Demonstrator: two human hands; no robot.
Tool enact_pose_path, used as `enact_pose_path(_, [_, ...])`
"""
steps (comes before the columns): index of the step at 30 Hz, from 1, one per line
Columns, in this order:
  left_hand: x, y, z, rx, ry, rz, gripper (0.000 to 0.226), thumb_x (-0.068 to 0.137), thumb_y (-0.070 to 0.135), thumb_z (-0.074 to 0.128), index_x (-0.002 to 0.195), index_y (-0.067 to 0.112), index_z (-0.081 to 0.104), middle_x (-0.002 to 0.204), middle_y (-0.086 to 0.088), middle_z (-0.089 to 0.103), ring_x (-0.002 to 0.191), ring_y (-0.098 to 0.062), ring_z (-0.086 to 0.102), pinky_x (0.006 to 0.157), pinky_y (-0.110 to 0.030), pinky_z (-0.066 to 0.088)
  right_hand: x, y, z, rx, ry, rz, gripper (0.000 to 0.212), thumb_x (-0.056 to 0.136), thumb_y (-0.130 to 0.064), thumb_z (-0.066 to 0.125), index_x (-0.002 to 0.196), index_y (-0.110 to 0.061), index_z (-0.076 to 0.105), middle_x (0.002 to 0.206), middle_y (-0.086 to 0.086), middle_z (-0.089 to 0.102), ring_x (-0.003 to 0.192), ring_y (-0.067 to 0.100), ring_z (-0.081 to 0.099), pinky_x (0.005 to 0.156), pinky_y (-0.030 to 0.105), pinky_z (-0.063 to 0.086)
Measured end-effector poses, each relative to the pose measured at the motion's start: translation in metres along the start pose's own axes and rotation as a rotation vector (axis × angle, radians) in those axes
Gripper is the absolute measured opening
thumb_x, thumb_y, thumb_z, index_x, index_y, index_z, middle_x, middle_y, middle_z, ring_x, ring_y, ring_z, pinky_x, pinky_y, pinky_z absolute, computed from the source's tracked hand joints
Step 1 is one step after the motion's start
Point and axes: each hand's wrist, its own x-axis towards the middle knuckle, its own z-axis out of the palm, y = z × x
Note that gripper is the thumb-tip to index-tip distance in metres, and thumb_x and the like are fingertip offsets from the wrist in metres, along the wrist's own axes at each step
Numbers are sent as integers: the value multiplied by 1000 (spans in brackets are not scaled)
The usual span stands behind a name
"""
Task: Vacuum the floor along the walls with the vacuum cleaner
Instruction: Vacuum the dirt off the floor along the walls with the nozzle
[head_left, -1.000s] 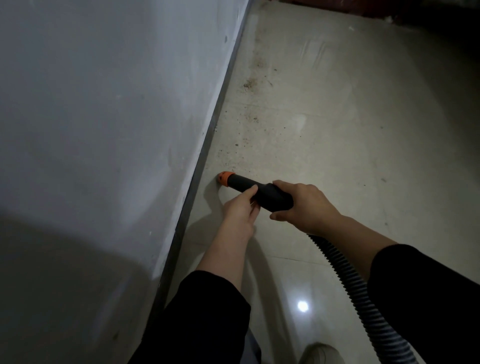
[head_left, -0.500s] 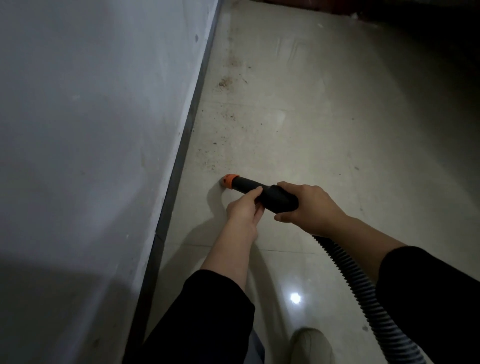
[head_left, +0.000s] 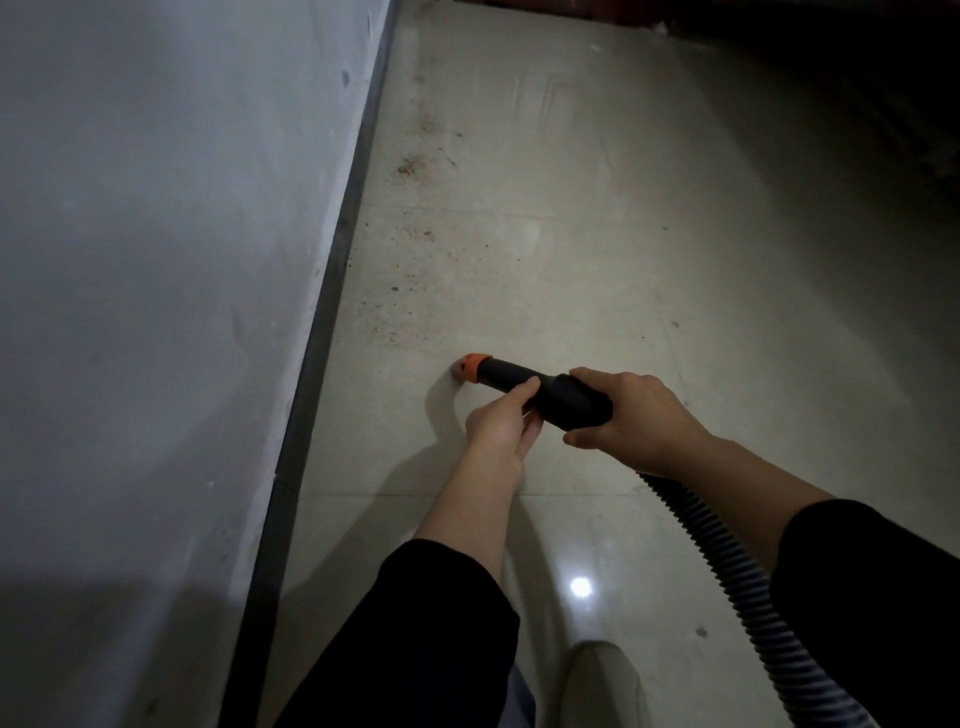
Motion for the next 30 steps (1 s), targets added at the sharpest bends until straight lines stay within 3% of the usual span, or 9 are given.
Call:
enact_pose_path(13, [-2, -25, 25, 5, -98, -58, 36, 87, 9, 72, 120, -2, 61, 108, -13, 71, 91, -15, 68, 61, -16, 57, -15, 32, -17, 34, 9, 105, 46, 74, -31, 79, 116, -33, 60, 95, -2, 68, 82, 16, 61, 77, 39, 54])
enact_pose_path(20, [-3, -31, 32, -9, -208, -77, 37, 90, 4, 66, 125, -5, 58, 116, -15, 68, 101, -15, 67, 73, -16, 57, -18, 43, -27, 64, 36, 141, 47, 74, -27, 79, 118, -32, 61, 97, -2, 68, 84, 16, 61, 80, 37, 53])
enact_pose_path(30, [6, -26, 37, -60, -163, -46, 33, 94, 4, 62, 125, -3, 58, 115, -13, 68, 96, -13, 67, 66, -16, 57, 0, 45, -25, 96, 26, 106, 46, 75, -26, 78, 117, -30, 61, 97, 0, 68, 84, 17, 61, 79, 37, 54])
